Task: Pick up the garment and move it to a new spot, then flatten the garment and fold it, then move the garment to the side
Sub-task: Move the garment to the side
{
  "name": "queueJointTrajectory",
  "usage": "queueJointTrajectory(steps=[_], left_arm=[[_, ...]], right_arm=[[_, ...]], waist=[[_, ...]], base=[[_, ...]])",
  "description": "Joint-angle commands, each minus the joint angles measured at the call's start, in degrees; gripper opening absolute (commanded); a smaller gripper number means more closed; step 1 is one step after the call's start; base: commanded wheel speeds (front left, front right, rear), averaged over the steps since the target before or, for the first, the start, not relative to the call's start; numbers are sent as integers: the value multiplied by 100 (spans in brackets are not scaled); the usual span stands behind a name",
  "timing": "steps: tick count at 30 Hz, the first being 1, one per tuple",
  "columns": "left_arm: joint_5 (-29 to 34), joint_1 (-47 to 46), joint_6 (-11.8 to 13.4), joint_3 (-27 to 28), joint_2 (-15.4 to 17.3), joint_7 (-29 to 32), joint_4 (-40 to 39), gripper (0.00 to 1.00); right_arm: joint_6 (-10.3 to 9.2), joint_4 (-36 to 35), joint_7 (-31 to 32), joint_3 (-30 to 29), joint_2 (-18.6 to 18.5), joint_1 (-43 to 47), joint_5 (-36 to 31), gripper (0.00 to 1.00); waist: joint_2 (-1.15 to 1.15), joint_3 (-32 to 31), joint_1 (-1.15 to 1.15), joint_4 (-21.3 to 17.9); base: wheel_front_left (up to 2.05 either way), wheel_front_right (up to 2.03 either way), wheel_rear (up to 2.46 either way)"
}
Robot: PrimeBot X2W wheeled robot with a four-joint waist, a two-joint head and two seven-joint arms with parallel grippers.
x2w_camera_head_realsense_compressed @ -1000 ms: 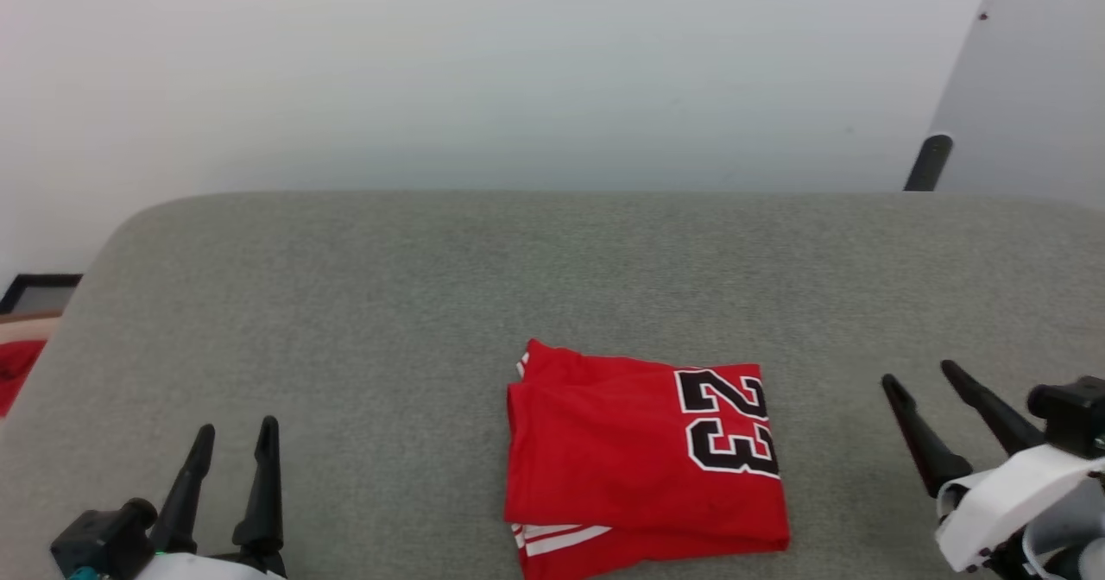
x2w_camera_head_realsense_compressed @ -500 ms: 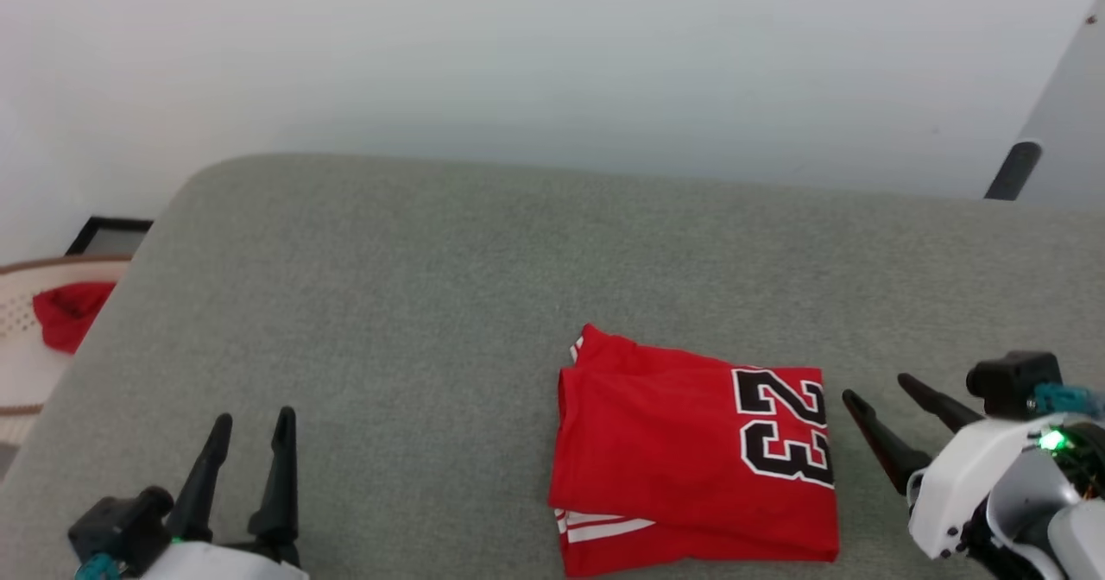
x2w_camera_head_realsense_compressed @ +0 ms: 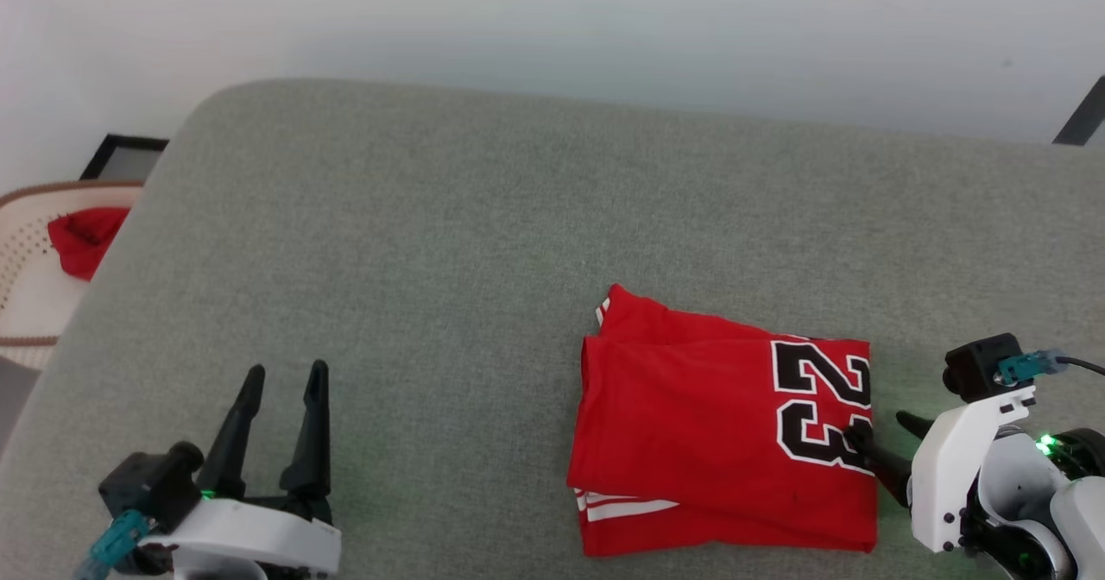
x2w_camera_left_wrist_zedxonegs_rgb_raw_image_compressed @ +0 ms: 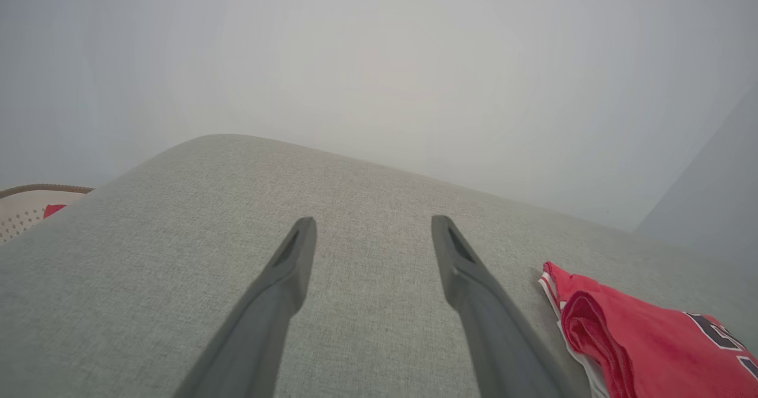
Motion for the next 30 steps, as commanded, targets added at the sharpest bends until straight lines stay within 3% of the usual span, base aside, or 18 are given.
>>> queueJointTrajectory(steps=[1,13,14,15,16,30], left_arm=[[26,-79,-16,-14,-16,3,7,100],[11,-299,-16,-78,-131,4,56,100],[6,-312,-16,-79,-140,4,62,100],[5,-326,-16,-78,-148,4,67,100],[3,-338,-16,-79,-158,4,68,100],[27,-287,-16,-2,-144,4,78,100]], right_arm=[[-4,24,152,15,-1,-34,41,100],[-4,342,1414,-6,318,-216,-136,100],[-4,370,1510,11,363,-212,-102,93],[0,358,1567,47,395,-242,-72,14],[0,356,1636,82,402,-266,-60,0],[-4,-20,1819,32,65,-695,63,0]], waist=[[0,155,0,65],[0,426,0,155],[0,432,0,163],[0,441,0,171],[0,447,0,181],[0,331,0,48]], base=[[0,0,0],[0,0,0],[0,0,0],[0,0,0],[0,0,0],[0,0,0]])
